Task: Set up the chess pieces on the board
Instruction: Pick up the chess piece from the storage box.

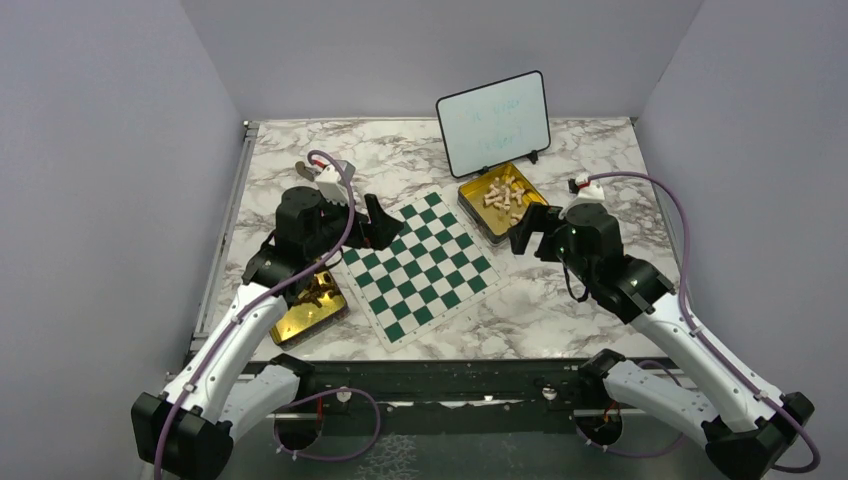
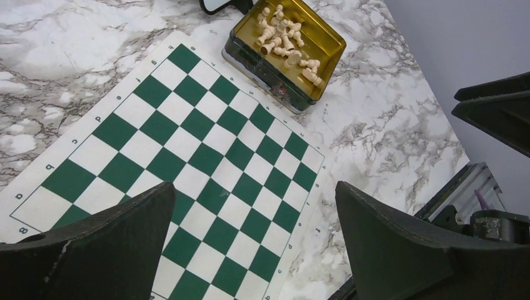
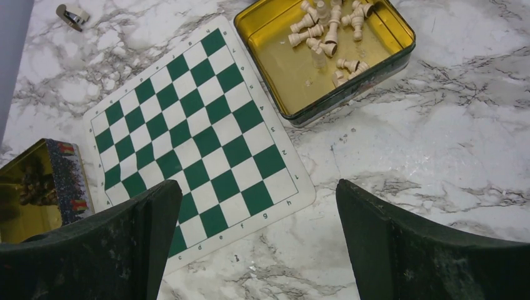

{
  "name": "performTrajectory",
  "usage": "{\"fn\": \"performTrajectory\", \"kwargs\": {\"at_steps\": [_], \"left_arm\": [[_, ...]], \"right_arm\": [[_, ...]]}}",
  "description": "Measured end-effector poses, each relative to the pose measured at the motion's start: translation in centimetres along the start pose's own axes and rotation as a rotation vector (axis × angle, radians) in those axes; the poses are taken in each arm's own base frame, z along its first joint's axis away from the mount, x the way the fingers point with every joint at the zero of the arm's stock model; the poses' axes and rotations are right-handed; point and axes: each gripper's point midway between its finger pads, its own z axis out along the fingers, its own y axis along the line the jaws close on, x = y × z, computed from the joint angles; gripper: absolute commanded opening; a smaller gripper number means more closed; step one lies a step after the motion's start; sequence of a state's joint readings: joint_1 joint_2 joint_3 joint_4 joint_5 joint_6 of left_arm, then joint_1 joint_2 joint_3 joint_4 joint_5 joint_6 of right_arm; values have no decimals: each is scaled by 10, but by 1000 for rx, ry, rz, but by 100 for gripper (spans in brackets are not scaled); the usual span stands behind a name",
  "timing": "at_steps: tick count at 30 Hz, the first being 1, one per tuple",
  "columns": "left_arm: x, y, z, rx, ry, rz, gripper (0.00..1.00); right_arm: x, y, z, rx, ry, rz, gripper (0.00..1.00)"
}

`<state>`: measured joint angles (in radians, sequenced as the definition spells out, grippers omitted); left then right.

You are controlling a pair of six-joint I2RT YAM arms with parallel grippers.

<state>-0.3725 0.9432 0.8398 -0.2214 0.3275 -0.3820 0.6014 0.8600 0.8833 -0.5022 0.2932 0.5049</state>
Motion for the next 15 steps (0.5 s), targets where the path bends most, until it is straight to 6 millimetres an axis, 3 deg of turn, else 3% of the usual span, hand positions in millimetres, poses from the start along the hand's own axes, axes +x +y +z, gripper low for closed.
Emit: {"fn": "performTrajectory", "kwargs": {"at_steps": [8, 15], "left_arm": [[4, 8, -2, -27, -2, 42, 99], [2, 15, -8, -69, -31, 80, 99]], "right_arm": [[2, 1, 5, 8, 14, -5, 100], [0, 7, 20, 15, 26, -22, 100]]}}
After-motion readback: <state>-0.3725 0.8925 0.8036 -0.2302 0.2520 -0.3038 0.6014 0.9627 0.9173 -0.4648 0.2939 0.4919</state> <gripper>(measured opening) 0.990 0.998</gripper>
